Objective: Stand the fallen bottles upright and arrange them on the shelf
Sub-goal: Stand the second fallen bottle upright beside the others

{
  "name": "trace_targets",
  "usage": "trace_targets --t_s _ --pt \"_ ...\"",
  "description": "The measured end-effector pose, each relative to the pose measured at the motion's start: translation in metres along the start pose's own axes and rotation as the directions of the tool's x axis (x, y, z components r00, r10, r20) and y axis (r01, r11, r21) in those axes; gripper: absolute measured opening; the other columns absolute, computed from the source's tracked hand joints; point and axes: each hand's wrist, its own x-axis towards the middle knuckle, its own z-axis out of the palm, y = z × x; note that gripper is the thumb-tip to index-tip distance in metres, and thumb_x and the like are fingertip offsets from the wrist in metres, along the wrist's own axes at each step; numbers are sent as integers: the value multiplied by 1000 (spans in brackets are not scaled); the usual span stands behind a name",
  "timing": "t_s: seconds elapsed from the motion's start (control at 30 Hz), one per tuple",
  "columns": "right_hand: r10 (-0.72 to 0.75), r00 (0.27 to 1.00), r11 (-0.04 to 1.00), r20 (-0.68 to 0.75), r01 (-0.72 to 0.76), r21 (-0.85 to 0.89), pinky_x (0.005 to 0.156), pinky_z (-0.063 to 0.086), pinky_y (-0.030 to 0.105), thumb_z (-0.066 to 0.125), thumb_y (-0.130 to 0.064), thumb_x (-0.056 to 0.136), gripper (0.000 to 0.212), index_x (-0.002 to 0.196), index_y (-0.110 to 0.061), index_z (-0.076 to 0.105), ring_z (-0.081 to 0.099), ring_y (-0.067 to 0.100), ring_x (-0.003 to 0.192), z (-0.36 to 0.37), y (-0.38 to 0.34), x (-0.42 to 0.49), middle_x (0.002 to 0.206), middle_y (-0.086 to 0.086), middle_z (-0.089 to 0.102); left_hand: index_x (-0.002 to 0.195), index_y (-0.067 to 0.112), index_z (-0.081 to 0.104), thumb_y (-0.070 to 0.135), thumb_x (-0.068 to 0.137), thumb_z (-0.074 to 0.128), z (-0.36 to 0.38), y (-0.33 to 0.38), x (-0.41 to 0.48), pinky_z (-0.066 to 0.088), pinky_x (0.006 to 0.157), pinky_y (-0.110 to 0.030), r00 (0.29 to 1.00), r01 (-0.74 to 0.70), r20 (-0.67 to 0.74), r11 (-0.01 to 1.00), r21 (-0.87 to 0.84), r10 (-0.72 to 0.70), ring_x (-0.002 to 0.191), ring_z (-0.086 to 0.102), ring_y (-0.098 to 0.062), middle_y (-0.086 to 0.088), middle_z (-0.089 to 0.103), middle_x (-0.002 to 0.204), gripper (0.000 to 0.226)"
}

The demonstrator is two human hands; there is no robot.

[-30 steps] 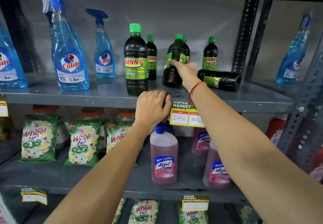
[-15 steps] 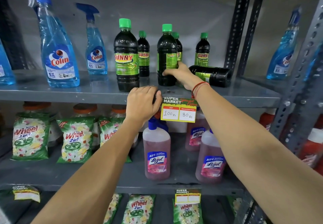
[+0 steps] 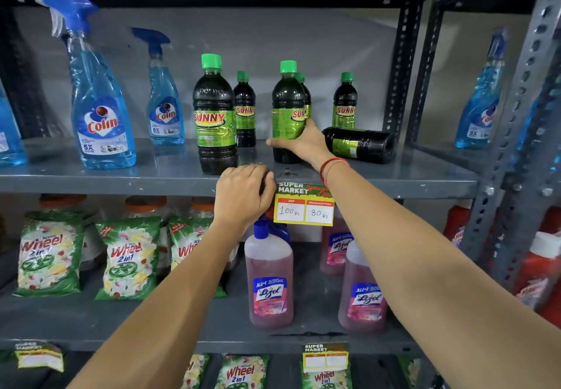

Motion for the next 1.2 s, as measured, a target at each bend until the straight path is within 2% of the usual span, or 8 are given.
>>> trace_targets --t_s 0.2,0.33,0.4,0.53,0.63,0.9,1.1,1.2 --pt "69 985 982 155 -95 166 105 45 38 85 -24 69 67 126 -11 53 60 24 114 -9 2 3 119 6 65 86 7 68 27 90 38 -1 1 0 44 62 -33 1000 8 7 1000 4 -8 72 67 -24 -7 74 81 36" --pt "14 1000 998 -18 -15 -68 97 50 33 85 -64 45 97 124 -15 55 61 19 109 -3 1 -2 119 3 66 86 7 69 28 90 37 -3 2 0 45 64 -32 1000 12 19 1000 1 -12 73 68 -24 -7 74 82 38" --pt "3 1000 998 -18 -5 -63 99 50 36 79 -72 36 109 126 -16 53 61 20 110 1 3 1 120 4 65 87 7 69 29 90 36 -4 2 0 45 64 -32 1000 11 26 1000 6 -11 73 68 -24 -7 74 83 39" --pt "68 995 996 76 -72 53 101 49 38 88 -49 51 89 126 -15 54 62 21 108 -6 2 -2 118 3 67 87 7 69 28 90 37 -4 2 0 45 64 -31 999 9 31 1000 17 -10 74 68 -24 -7 74 84 38" --pt "32 999 999 36 -32 20 98 48 33 88 -41 62 77 125 -13 55 60 19 106 -8 2 -4 117 4 65 87 7 69 28 90 38 -4 3 0 45 64 -31 999 11 42 1000 17 -11 73 68 -24 -8 74 84 38" --pt "74 991 991 115 -86 103 104 47 42 84 -54 33 101 124 -18 58 62 21 111 -8 5 -4 117 2 69 89 7 69 29 90 36 -5 3 -1 46 66 -32 998 14 64 1000 17 -15 76 68 -24 -8 74 86 40" --pt "-5 975 992 221 -23 124 101 48 36 88 -37 63 45 101 -28 66 62 17 109 -18 -3 -26 110 -2 69 88 6 69 29 91 36 -6 3 0 45 65 -33 997 27 74 1000 11 -27 75 68 -25 -8 74 84 40" --pt "-36 970 987 240 -3 158 97 49 33 88 -33 65 34 91 -32 66 64 15 104 -22 -4 -35 103 -4 70 87 6 68 28 91 35 -7 4 0 44 64 -33 997 19 73 1000 8 -20 74 67 -26 -9 74 83 40"
